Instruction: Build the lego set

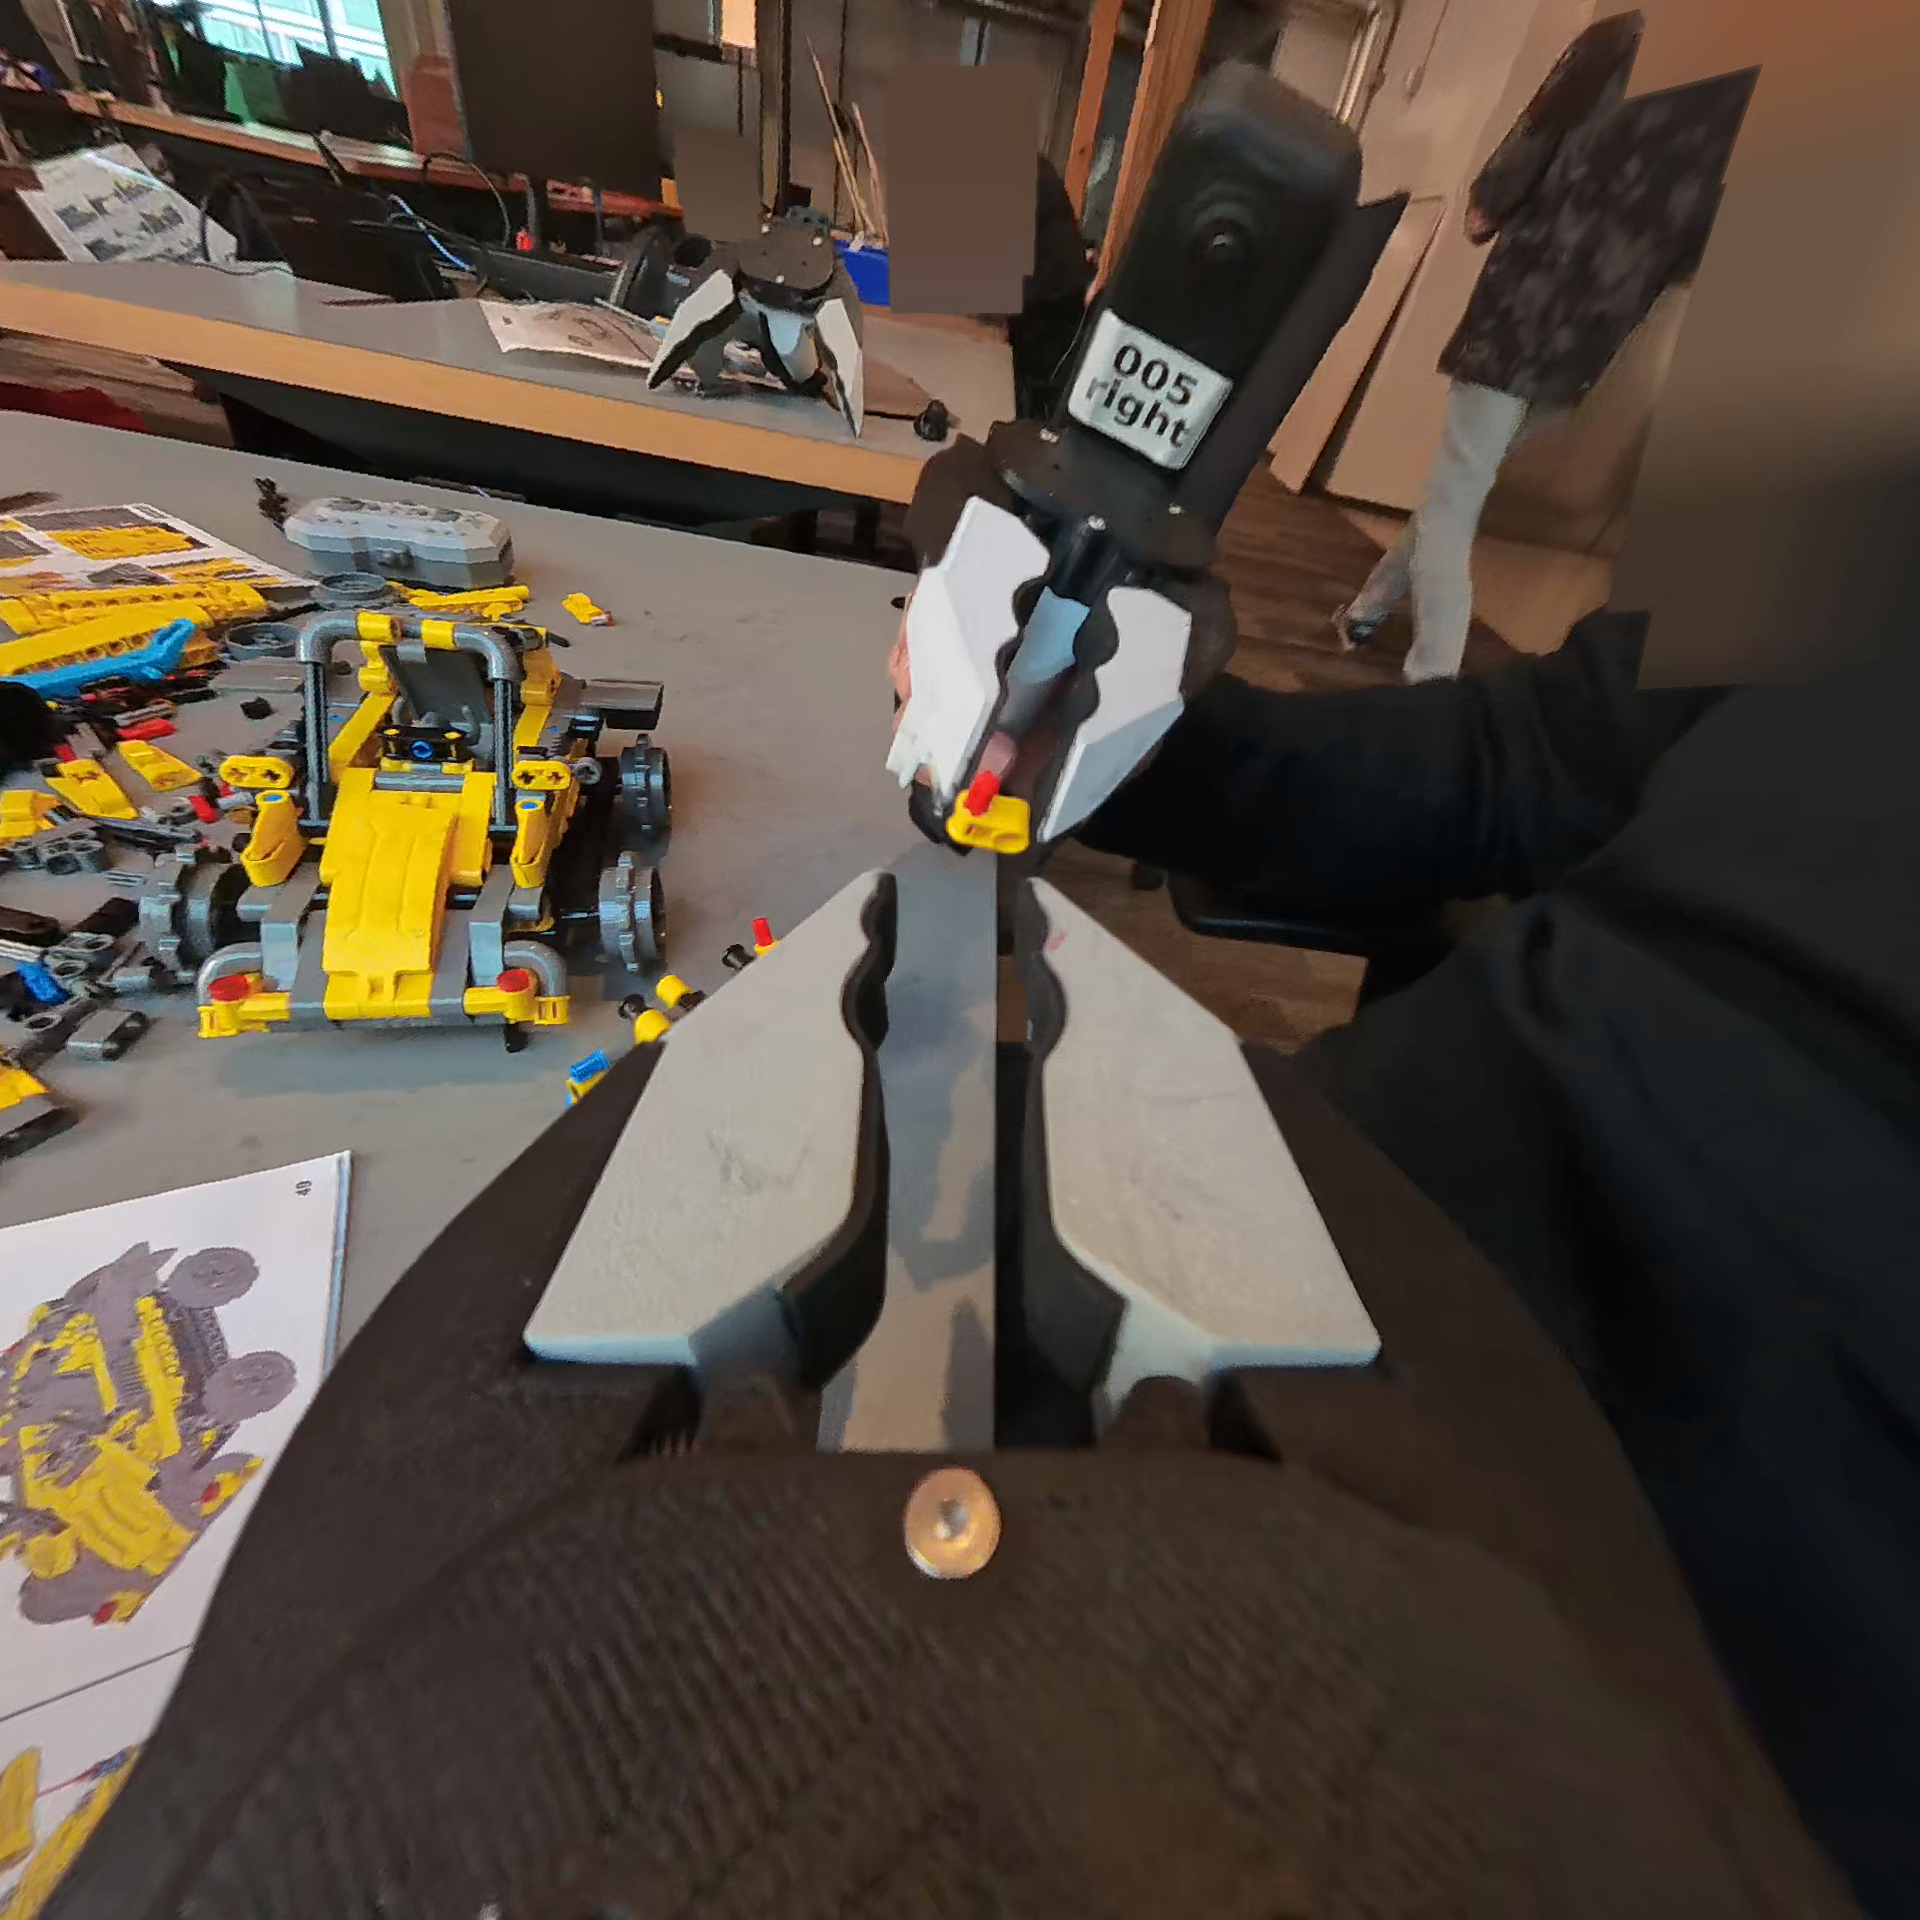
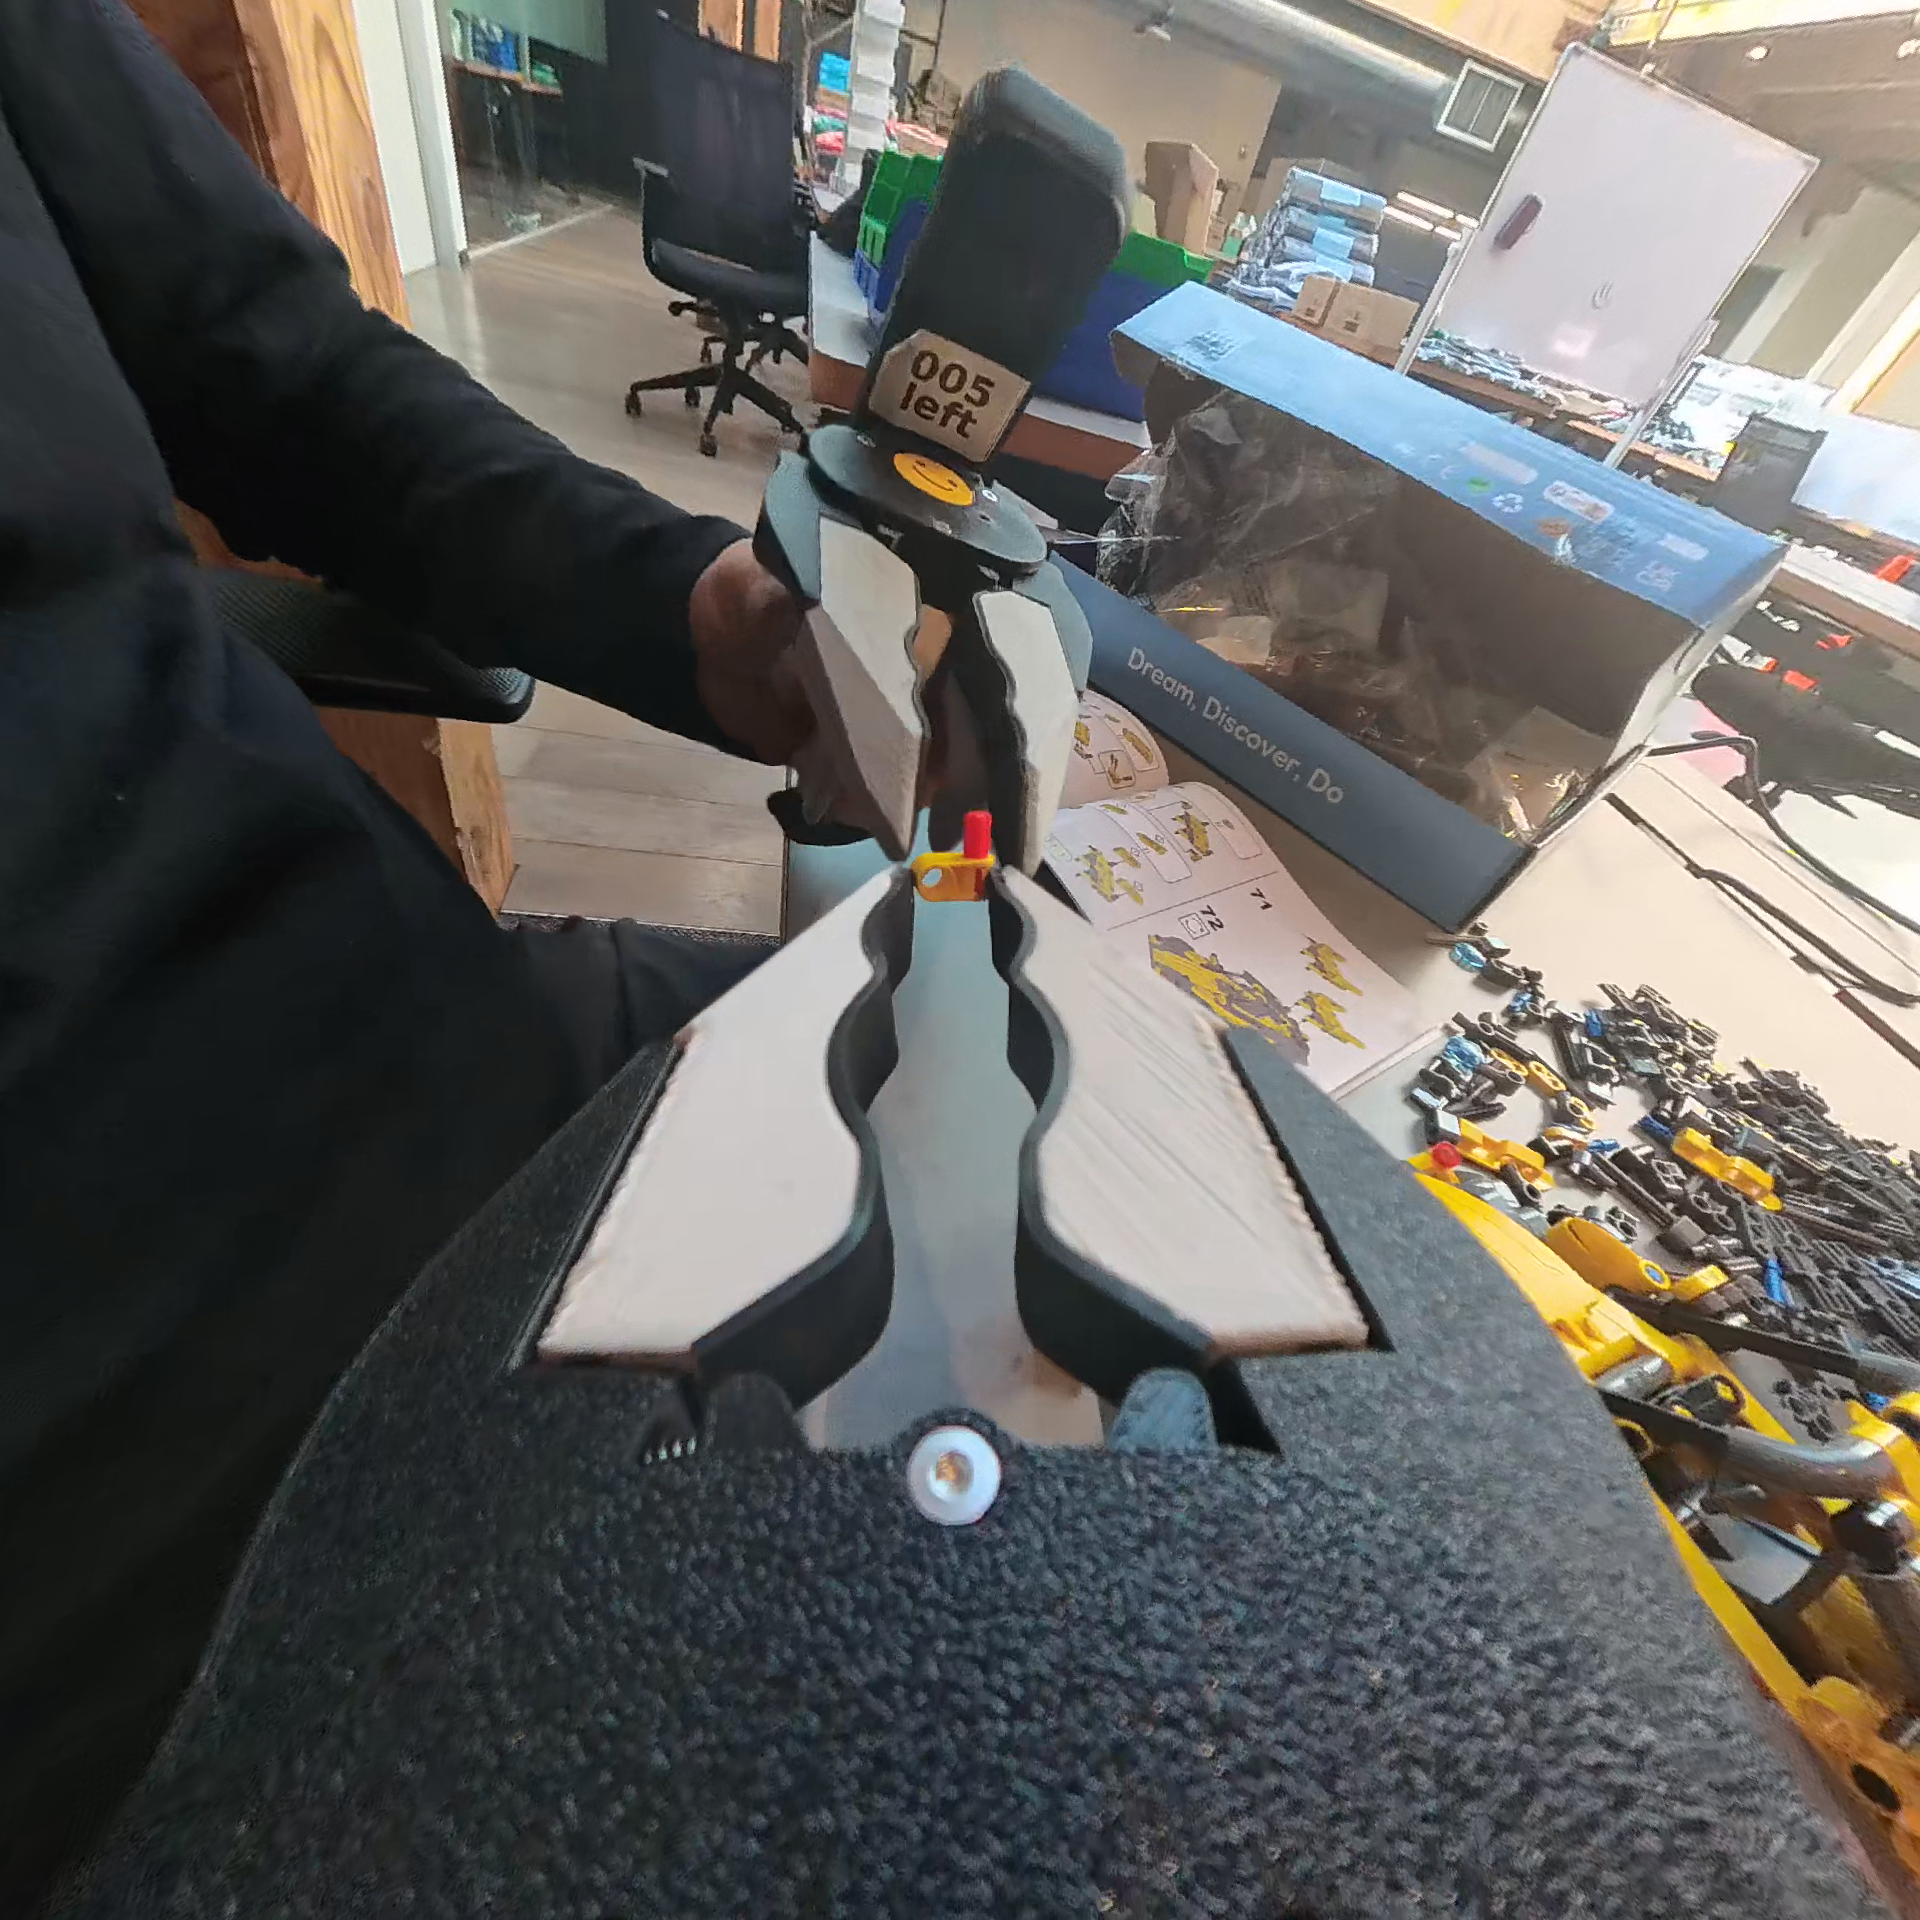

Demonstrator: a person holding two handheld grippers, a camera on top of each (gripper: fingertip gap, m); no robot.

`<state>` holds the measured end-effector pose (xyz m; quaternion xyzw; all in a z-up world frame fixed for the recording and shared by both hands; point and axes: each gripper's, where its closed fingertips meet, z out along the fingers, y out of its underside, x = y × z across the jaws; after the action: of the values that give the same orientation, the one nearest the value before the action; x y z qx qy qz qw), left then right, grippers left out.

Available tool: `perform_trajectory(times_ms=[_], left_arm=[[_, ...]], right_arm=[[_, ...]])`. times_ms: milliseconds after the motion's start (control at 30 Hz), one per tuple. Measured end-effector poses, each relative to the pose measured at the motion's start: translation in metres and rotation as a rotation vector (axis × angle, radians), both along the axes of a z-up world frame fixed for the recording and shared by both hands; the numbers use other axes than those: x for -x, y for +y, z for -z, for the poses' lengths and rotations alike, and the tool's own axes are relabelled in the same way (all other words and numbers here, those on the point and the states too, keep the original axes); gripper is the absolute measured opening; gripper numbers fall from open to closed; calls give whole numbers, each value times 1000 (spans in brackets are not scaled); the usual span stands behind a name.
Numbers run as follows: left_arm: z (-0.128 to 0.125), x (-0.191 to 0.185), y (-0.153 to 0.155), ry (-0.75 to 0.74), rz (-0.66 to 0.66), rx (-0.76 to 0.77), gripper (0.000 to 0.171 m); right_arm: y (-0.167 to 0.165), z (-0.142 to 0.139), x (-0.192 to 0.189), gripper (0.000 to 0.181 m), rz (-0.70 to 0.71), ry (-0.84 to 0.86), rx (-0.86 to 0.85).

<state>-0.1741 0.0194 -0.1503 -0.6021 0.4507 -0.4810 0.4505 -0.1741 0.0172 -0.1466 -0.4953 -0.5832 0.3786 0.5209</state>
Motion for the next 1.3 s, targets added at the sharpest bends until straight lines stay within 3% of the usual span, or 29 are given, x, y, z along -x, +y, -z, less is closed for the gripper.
perform_trajectory(times_ms=[200, 400, 633, 767, 933, 1300], left_arm=[[-1, -7, -8, 47, 11, -165, 18], [0, -9, -10, 49, 32, -170, 17], [0, -6, -16, -61, 162, 131, 16], [6, -5, -7, -64, 130, 171, 15], [5, 1, 3, -146, 139, 403, 9], [9, 4, 16, -137, 59, 469, 1]], right_arm=[[-2, 0, 3, 14, -13, 18, 2], [-3, 1, 4, 14, -2, 14, -40], [-9, 4, 9, 13, 16, -49, -175], [0, 9, 9, 12, 71, -91, -205], [5, 11, 11, 9, 137, -140, -322], [19, 13, 11, 7, 253, -153, -376]])
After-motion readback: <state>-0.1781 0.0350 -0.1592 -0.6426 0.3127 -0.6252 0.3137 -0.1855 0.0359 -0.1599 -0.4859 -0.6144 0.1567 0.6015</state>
